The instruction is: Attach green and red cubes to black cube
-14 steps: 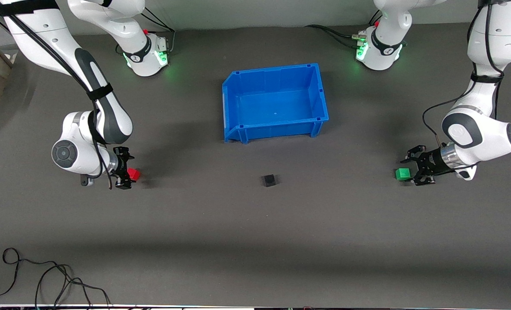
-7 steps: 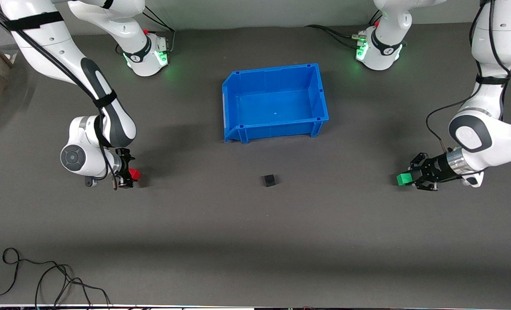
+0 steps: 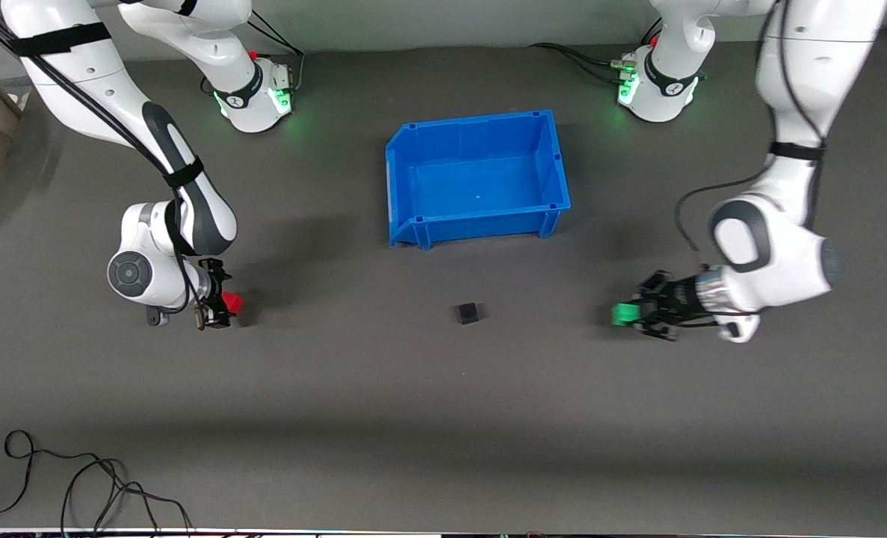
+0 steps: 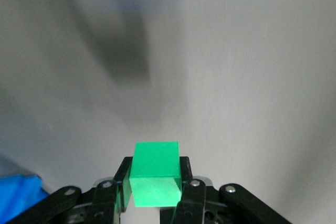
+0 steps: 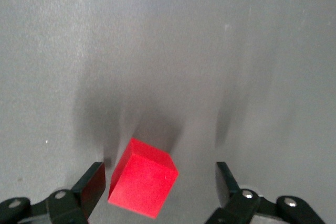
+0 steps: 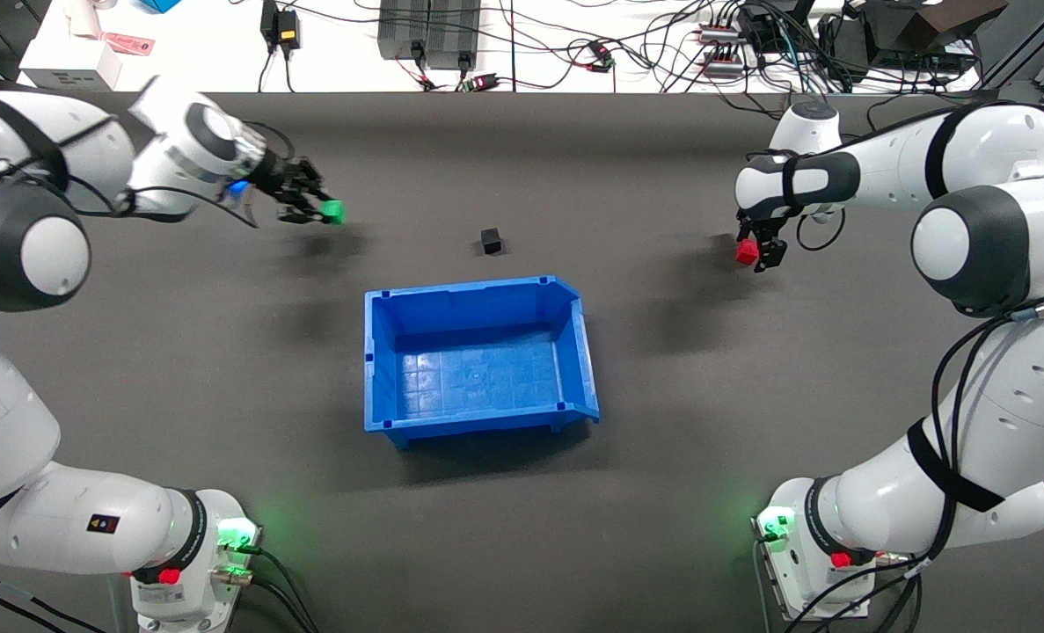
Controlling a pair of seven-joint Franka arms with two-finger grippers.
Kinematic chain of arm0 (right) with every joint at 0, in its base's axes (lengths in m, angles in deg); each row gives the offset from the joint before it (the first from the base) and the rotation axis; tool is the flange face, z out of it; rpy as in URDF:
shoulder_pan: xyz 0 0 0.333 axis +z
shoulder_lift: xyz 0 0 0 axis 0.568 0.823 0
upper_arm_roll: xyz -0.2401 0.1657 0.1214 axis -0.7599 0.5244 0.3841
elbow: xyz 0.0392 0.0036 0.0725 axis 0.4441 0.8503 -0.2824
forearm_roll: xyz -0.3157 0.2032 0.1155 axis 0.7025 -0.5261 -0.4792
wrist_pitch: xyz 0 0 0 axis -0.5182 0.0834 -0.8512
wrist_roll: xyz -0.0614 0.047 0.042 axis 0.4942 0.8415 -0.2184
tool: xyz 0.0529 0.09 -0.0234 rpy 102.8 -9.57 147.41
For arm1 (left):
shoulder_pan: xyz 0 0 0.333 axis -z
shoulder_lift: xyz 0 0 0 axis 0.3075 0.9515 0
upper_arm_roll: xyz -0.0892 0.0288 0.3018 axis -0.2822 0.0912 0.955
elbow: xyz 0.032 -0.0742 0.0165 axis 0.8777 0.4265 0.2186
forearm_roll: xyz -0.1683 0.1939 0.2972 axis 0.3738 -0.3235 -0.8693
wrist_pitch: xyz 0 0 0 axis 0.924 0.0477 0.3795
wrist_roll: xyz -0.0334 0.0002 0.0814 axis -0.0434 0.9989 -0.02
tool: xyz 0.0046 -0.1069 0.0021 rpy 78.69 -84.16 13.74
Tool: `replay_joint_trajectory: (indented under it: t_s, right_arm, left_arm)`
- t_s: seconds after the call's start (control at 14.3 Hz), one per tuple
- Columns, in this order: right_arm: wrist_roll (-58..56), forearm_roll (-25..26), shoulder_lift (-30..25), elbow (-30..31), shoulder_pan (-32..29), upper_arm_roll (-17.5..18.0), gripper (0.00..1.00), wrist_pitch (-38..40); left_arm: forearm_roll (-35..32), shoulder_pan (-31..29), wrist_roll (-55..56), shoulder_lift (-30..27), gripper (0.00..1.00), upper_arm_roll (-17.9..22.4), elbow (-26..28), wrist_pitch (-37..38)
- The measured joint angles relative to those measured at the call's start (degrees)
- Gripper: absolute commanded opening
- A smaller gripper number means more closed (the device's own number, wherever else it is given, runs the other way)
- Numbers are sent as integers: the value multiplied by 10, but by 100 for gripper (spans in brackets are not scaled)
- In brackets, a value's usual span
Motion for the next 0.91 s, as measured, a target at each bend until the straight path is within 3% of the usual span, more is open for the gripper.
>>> replay_joint_trajectory:
  t_s: [0.07, 0.21, 0.28, 0.49, 0.91]
  right_arm:
    - [0, 3, 0, 0, 0, -3, 84, 0]
    - [0, 4, 2, 0, 0, -6, 37, 0]
    - [0, 4, 4, 0, 0, -6, 24, 0]
    - [0, 5, 6, 0, 0, -6, 17, -1]
    - [-4, 8, -17, -19, 3, -1, 16, 6]
  left_arm:
    - [8, 23, 8, 0, 22, 0, 0, -6]
    - [16, 62, 34, 2, 22, -1, 3, -26]
    - [21, 80, 50, 5, 22, -1, 5, -43]
    - [57, 142, 104, 19, 22, -2, 6, -110]
    - [77, 248, 262, 58, 22, -2, 4, -228]
